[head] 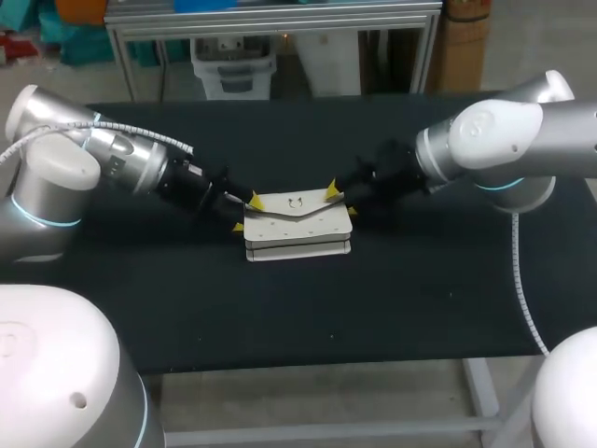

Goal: Pick up the bag, open it, inspect its contents, close it, and place it on the opposite side

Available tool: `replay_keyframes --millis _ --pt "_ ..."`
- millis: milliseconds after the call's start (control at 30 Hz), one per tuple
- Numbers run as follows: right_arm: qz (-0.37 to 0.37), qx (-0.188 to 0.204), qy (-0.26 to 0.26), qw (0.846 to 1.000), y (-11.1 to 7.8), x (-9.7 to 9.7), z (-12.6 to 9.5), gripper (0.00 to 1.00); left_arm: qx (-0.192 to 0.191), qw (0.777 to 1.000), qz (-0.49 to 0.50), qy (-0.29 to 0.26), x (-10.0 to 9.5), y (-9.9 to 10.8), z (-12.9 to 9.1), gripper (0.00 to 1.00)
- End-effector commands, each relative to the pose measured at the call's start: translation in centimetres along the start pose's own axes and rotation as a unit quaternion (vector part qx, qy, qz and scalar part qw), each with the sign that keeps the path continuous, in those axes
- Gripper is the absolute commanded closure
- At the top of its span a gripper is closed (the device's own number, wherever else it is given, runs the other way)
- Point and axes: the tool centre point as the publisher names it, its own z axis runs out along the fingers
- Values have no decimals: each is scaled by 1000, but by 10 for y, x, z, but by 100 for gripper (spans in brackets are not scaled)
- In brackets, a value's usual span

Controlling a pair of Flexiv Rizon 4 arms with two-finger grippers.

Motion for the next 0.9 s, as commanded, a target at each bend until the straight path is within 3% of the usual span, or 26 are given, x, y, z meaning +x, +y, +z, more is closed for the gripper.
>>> replay_keyframes --millis 33,67,100,133,167,800,867,900 --pt "-5 3 5 1000 -3 2 0 55 -14 1000 5 -8 3 -13 9 51" --pt "-7 5 6 1000 -4 3 1 58 -10 1000 12 -8 3 -14 11 53" --pt "-9 7 6 1000 -4 3 1 82 -7 1000 16 -9 2 -15 12 58" --pt "-11 9 7 1000 -4 3 2 100 -5 1000 16 -9 2 -16 13 74" --pt "-12 10 6 1000 -5 3 2 100 -3 999 31 -7 1 -17 12 100" --pt "-9 21 23 999 -7 -5 -4 100 -1 997 80 -3 -6 -22 9 100" --pt "-9 21 23 999 -7 -5 -4 100 -1 997 80 -3 -6 -22 9 90" --pt "-9 21 23 999 -7 -5 -4 100 -1 997 80 -3 -6 -22 9 74"
